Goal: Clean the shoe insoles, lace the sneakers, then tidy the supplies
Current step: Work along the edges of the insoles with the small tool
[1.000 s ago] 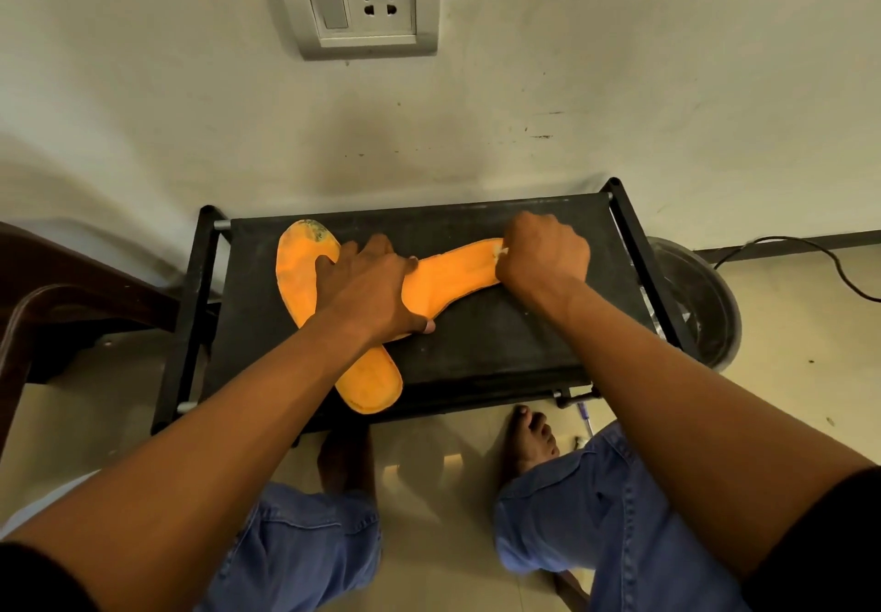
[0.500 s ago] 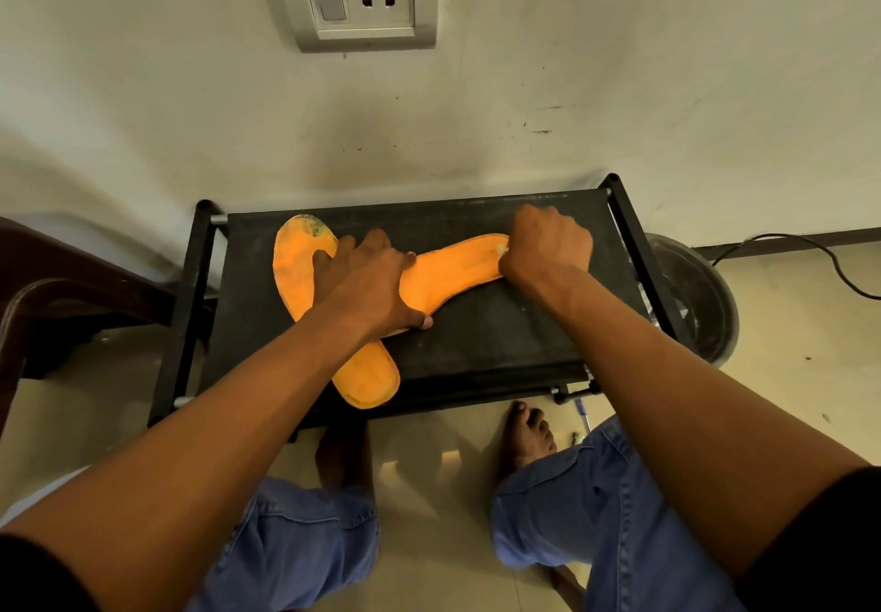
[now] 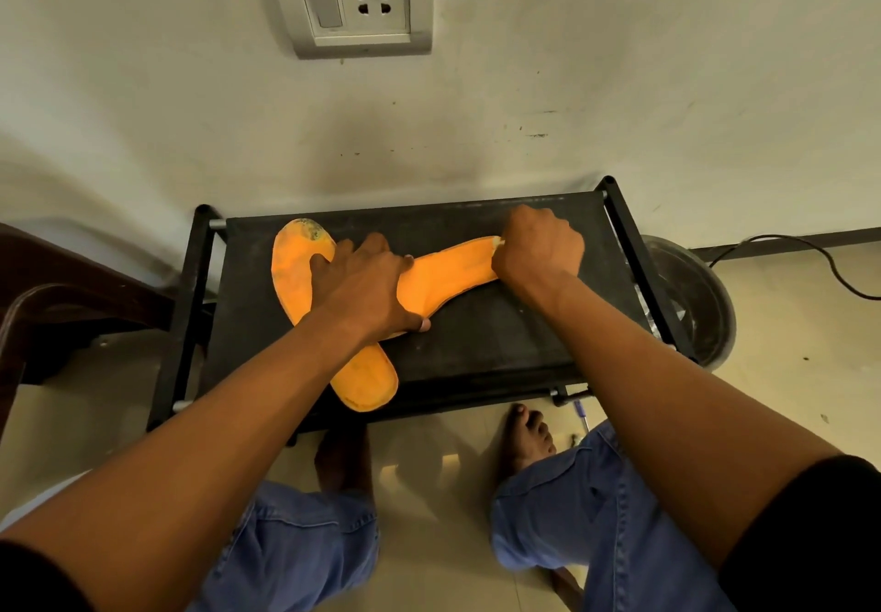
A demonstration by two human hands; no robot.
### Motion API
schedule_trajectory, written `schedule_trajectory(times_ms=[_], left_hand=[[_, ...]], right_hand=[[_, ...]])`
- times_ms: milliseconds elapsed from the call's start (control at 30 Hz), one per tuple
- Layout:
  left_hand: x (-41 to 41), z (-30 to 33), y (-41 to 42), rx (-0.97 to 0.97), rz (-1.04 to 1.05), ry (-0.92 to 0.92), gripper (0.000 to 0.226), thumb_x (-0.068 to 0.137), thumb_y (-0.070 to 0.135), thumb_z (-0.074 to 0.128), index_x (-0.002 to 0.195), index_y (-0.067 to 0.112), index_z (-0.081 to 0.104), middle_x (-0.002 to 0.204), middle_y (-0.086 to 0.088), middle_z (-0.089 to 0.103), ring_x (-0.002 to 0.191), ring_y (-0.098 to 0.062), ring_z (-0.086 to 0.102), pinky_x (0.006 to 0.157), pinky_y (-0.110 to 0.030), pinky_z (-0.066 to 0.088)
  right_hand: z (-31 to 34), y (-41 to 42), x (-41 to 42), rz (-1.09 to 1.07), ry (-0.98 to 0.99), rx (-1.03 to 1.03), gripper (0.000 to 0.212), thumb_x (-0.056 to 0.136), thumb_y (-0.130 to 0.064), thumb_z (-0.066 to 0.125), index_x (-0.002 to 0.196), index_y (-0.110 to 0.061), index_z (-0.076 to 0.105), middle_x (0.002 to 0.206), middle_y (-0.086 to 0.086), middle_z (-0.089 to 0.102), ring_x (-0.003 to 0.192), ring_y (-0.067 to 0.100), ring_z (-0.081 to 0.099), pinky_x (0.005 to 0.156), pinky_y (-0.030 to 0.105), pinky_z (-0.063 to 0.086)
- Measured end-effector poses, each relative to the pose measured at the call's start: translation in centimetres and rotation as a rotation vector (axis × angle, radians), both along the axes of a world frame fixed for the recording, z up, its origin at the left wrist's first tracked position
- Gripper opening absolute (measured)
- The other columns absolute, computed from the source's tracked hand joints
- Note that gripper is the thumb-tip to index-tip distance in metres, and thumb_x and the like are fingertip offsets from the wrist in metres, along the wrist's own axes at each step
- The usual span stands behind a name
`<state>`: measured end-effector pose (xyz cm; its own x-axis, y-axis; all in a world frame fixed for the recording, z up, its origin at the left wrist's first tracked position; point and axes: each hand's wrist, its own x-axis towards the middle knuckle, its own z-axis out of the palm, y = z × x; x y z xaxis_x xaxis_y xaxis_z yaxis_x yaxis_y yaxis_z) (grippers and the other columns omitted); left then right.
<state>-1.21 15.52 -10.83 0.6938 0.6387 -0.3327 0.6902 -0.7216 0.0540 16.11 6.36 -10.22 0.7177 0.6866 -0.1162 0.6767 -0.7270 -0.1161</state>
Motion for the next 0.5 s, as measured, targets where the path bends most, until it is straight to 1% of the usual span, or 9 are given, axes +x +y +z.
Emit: schedule_trajectory(times_ms=[100,167,200,267,333,367,433,500], left_hand=[[0.1,0.0,0.0,0.004,0.004,-0.003,0.098,0.065,0.078,0.074,0.149,0.038,0.045,0.137,-0.002,0.047,0.128,-0.032,0.044,0.094,-0.047,0.043],[0.2,0.0,-0.1,0.004,0.007,0.001,0.096,0.064,0.077,0.076,0.147,0.037,0.048,0.136,-0.002,0.048,0.127,-0.032,0.045,0.093,-0.048,0.044],[0.3,0.1,-0.1,0.006,0.007,0.006,0.094,0.063,0.076,0.076,0.145,0.037,0.05,0.135,-0.003,0.048,0.126,-0.033,0.045,0.092,-0.048,0.044],[0.3,0.1,-0.2,0.01,0.008,0.007,0.087,0.062,0.075,0.077,0.137,0.035,0.057,0.133,-0.004,0.049,0.124,-0.033,0.045,0.091,-0.049,0.044],[0.2,0.1,-0.2,-0.001,0.023,-0.005,0.08,0.062,0.075,0.078,0.129,0.034,0.062,0.132,-0.003,0.049,0.124,-0.033,0.045,0.091,-0.05,0.043],[0.2,0.1,-0.2,-0.005,0.025,-0.008,0.08,0.061,0.075,0.077,0.129,0.035,0.062,0.132,-0.003,0.049,0.124,-0.033,0.045,0.091,-0.05,0.042],[0.1,0.0,-0.1,0.006,0.014,-0.006,0.085,0.062,0.076,0.076,0.134,0.037,0.059,0.133,-0.001,0.049,0.123,-0.032,0.046,0.088,-0.048,0.041],[0.1,-0.1,0.0,0.014,-0.001,-0.007,0.092,0.062,0.078,0.074,0.143,0.038,0.052,0.134,0.0,0.048,0.124,-0.03,0.046,0.087,-0.046,0.041]], right_hand=[[-0.2,0.2,-0.3,0.027,0.005,0.03,0.016,0.083,-0.006,0.063,0.081,-0.017,0.051,0.097,0.011,0.067,0.09,0.034,0.068,0.066,0.033,0.044],[-0.5,0.7,-0.8,0.078,0.022,0.045,0.009,0.084,-0.008,0.063,0.085,-0.015,0.058,0.096,0.011,0.068,0.089,0.033,0.068,0.065,0.033,0.045],[-0.6,1.0,-1.2,0.117,0.039,0.053,0.005,0.086,-0.01,0.063,0.089,-0.014,0.063,0.097,0.011,0.068,0.088,0.032,0.069,0.065,0.033,0.046],[-1.2,1.6,-2.7,0.242,0.069,0.062,0.011,0.088,-0.014,0.063,0.097,-0.014,0.068,0.099,0.009,0.069,0.085,0.028,0.067,0.063,0.031,0.045],[-1.6,1.8,-4.2,0.365,0.071,0.055,0.011,0.09,-0.018,0.066,0.101,-0.017,0.068,0.102,0.006,0.068,0.078,0.02,0.06,0.061,0.03,0.043],[-1.7,1.8,-4.4,0.386,0.05,0.046,0.011,0.091,-0.019,0.066,0.102,-0.018,0.067,0.103,0.005,0.068,0.077,0.019,0.058,0.06,0.029,0.043],[-1.7,1.6,-3.6,0.324,-0.022,0.022,0.015,0.09,-0.015,0.064,0.104,-0.018,0.065,0.107,0.006,0.066,0.086,0.024,0.064,0.062,0.032,0.045],[-1.4,1.3,-1.7,0.172,-0.058,-0.008,0.021,0.087,-0.011,0.063,0.108,-0.016,0.063,0.112,0.009,0.065,0.098,0.031,0.067,0.069,0.035,0.046]])
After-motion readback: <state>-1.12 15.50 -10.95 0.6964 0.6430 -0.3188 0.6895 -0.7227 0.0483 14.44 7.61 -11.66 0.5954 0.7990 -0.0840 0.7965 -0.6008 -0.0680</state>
